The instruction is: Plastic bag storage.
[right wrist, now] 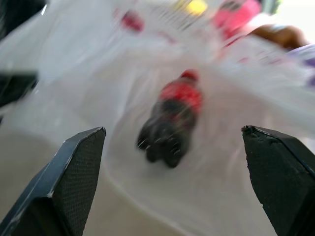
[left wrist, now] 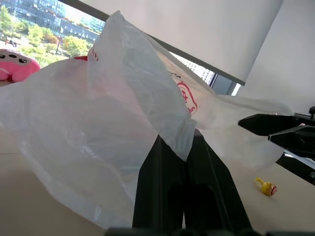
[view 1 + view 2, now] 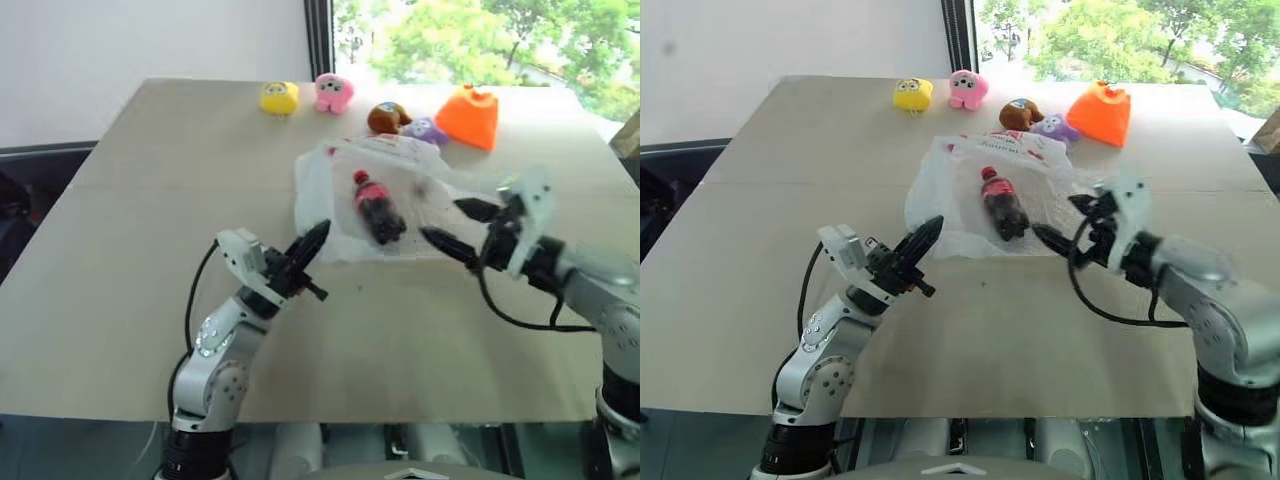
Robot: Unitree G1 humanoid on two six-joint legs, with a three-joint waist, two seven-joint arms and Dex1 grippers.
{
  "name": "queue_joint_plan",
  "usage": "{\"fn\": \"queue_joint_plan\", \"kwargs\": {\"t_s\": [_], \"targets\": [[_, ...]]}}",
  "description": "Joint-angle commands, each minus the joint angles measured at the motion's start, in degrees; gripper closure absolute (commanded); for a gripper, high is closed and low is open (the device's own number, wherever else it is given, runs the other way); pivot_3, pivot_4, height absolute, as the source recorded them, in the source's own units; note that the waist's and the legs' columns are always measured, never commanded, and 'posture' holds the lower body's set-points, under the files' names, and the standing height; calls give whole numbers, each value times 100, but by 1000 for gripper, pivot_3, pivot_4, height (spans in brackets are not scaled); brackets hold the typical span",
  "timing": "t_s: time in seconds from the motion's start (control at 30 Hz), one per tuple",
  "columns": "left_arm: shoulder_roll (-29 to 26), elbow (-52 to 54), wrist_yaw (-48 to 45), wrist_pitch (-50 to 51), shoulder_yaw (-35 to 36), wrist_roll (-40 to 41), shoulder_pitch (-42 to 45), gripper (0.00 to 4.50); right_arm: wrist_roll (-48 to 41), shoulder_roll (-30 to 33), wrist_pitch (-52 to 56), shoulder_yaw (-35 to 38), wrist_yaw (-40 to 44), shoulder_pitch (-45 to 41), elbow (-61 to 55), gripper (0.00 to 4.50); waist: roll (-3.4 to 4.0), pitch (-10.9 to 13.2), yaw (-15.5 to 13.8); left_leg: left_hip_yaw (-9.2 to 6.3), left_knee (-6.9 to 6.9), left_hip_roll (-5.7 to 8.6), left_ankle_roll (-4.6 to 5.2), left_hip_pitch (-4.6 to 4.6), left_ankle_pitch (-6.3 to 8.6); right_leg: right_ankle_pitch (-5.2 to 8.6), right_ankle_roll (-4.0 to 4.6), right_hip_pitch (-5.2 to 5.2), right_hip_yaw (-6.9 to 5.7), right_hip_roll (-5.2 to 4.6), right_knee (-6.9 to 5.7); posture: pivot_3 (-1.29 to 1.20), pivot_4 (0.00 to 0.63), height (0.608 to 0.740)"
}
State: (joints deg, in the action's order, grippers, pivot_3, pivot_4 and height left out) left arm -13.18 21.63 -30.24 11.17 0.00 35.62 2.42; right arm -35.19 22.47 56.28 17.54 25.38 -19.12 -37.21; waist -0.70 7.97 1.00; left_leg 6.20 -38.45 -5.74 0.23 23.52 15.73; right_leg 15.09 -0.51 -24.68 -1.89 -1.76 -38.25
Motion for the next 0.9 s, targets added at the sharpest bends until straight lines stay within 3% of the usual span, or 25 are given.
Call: {"fn": "queue_joint_plan", "kwargs": {"t_s": [0.03,0.2,0.4,0.63,0.9], "targets": [[-103,112,-131,-5,20,-62,36,4500,543,-351,-1146,440,-833,133,-406,44,0,0,-16,0,-2,2,-1,-7,-1,0,0,1,5,0,-11,0,150,740],[-102,115,-119,68,8,-74,152,4500,1565,-192,-1728,685,-1509,954,-16,44,-9,-6,-122,13,-9,11,-6,-8,-4,1,-1,8,-4,-8,-19,0,150,740],[-58,84,-99,91,-34,-119,238,4500,2020,-229,-3148,1025,-1731,1043,711,44,-6,-5,-60,36,-5,13,-7,-36,-5,2,-1,11,29,-3,-35,0,150,740],[50,46,-23,13,-73,-286,277,4500,1952,-346,-2063,903,-1957,1372,1971,44,-8,-6,-44,35,2,13,-6,-86,-4,3,0,64,33,-3,-25,0,150,740],[179,50,-28,-17,-99,-450,275,4500,1878,-191,-1950,525,-1572,1246,2862,44,3,-8,-30,33,3,13,14,-90,7,3,0,64,39,1,-27,0,150,740]]}}
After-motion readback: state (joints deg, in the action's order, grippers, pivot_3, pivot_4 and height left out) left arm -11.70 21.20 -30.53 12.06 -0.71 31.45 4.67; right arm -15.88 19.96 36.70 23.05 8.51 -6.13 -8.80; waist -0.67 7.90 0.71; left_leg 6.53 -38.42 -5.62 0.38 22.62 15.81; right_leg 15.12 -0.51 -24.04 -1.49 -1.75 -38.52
